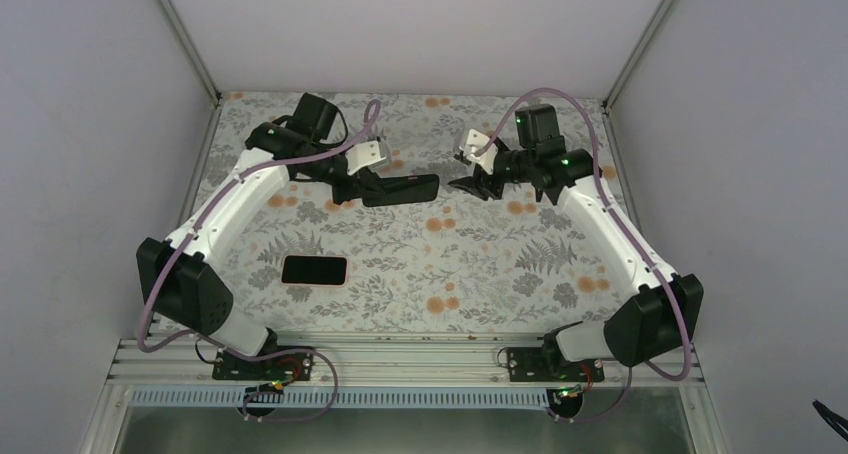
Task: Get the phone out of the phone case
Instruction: Pick up the phone at the center of the board.
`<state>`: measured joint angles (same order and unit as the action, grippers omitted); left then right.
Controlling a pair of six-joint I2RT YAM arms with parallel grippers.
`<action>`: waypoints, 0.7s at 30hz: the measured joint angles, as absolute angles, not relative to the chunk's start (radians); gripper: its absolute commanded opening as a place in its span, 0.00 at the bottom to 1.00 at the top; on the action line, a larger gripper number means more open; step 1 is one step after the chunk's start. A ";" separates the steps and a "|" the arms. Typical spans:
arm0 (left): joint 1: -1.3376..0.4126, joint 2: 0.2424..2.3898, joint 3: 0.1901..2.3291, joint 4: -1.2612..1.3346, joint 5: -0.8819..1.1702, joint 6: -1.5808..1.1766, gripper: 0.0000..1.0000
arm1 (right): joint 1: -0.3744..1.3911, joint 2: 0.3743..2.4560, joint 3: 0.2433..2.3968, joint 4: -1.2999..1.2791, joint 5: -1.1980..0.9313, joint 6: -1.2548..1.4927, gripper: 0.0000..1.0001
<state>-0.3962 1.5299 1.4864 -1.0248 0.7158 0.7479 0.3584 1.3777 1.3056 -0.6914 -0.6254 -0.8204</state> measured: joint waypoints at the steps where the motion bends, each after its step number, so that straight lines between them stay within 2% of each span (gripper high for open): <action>1: -0.397 1.529 1.480 -1.019 0.713 0.748 0.02 | 0.358 1.381 1.309 -0.690 -0.634 -0.813 0.60; 21: -0.423 1.520 1.467 -0.966 0.707 0.732 0.02 | 0.360 1.462 1.374 -0.648 -0.680 -0.732 0.56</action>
<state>-0.4229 1.5196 1.4670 -0.9661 0.7071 0.7322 0.3595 1.4620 1.3743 -0.6483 -0.6804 -0.7319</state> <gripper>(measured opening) 0.114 0.564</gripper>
